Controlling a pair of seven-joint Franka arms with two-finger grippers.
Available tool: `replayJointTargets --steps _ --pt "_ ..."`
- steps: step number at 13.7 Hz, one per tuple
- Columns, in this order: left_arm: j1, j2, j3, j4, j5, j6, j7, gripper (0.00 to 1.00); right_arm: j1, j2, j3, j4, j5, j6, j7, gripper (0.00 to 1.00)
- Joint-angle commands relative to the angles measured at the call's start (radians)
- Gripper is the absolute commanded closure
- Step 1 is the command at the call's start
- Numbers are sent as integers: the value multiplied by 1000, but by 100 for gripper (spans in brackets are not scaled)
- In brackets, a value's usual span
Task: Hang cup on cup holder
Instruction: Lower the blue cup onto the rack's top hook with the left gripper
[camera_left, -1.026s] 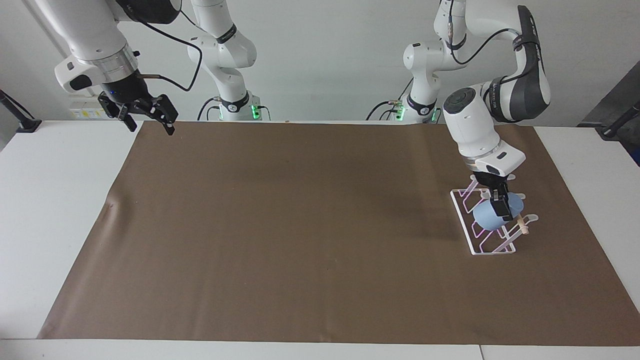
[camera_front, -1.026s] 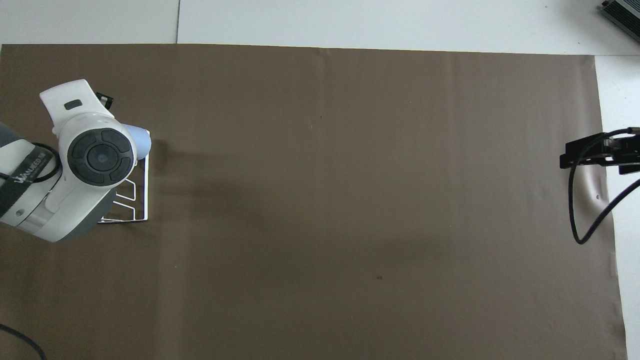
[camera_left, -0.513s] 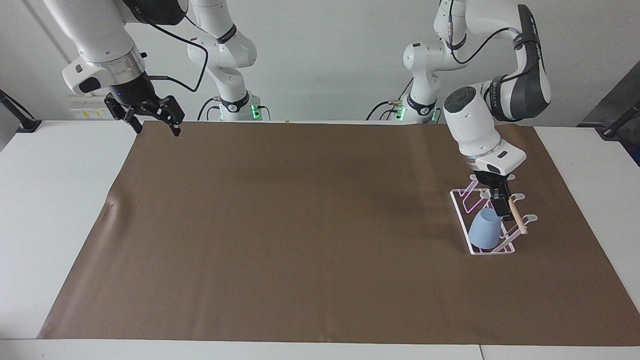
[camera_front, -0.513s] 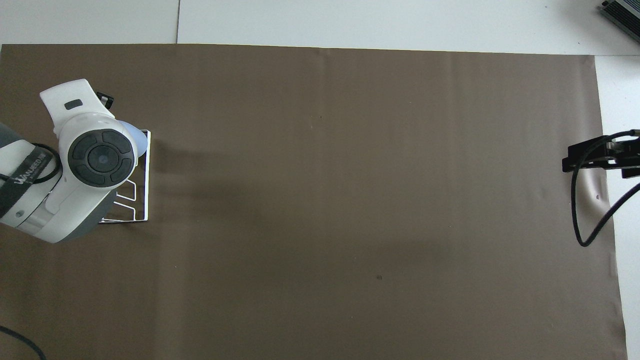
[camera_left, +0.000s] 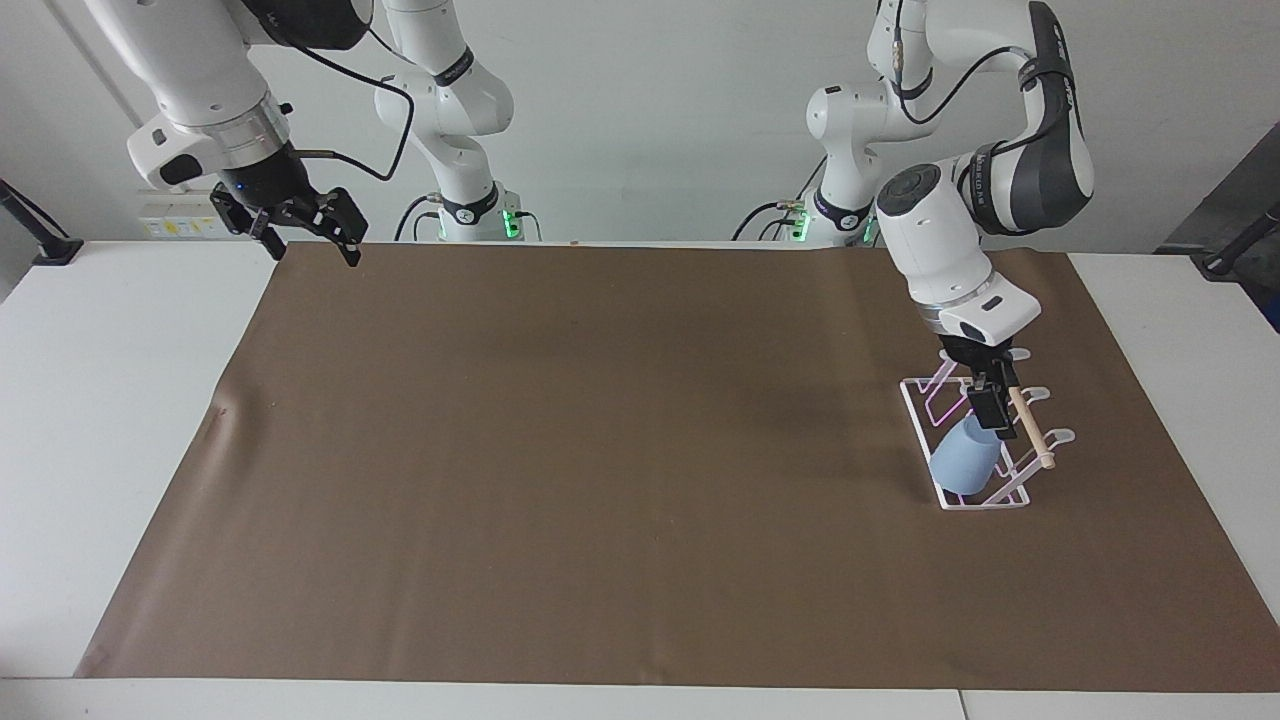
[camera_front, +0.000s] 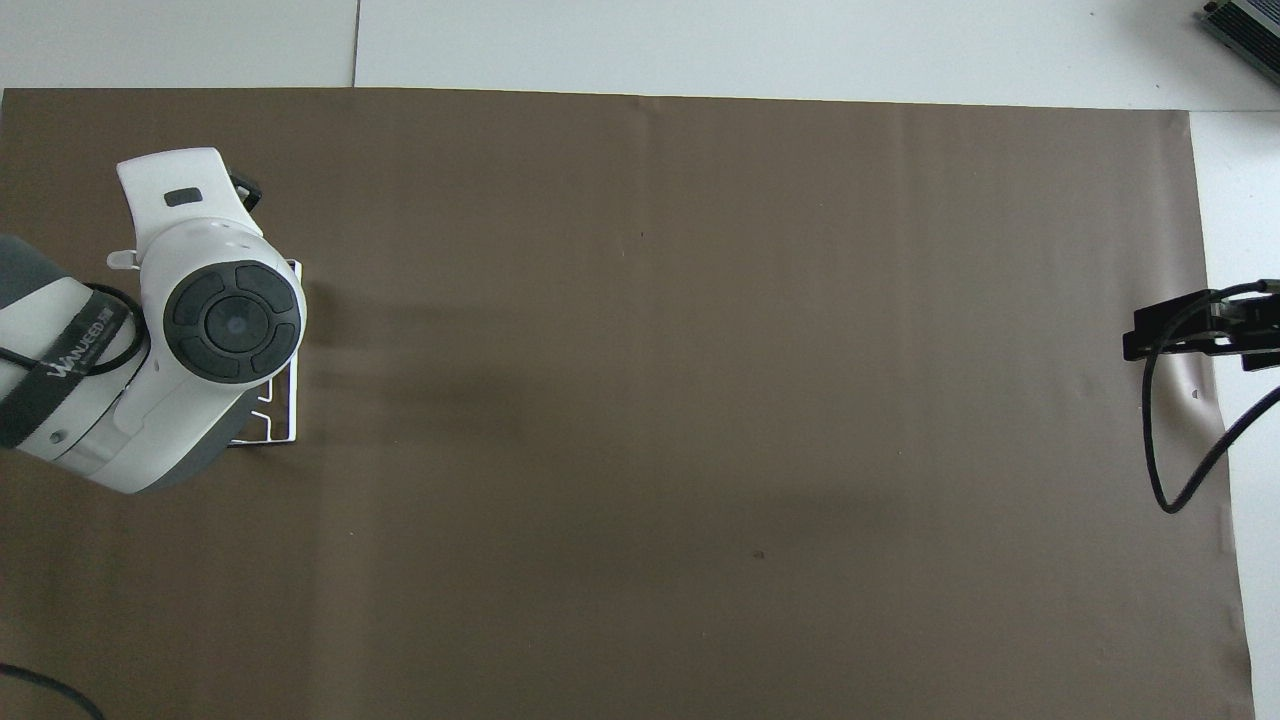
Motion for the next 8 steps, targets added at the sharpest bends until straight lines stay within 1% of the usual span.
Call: replayJointTargets --steps 1,5,8 --pt "-19 -24 2 8 -61 -39 87 0 9 -24 -8 -31 -27 17 -24 0" --pt "-26 -44 -3 7 -121 -43 133 0 9 -23 -6 -30 -27 19 -23 0" --pt "-43 -54 -13 16 -201 -55 210 0 9 -23 -8 -28 -27 25 -24 0"
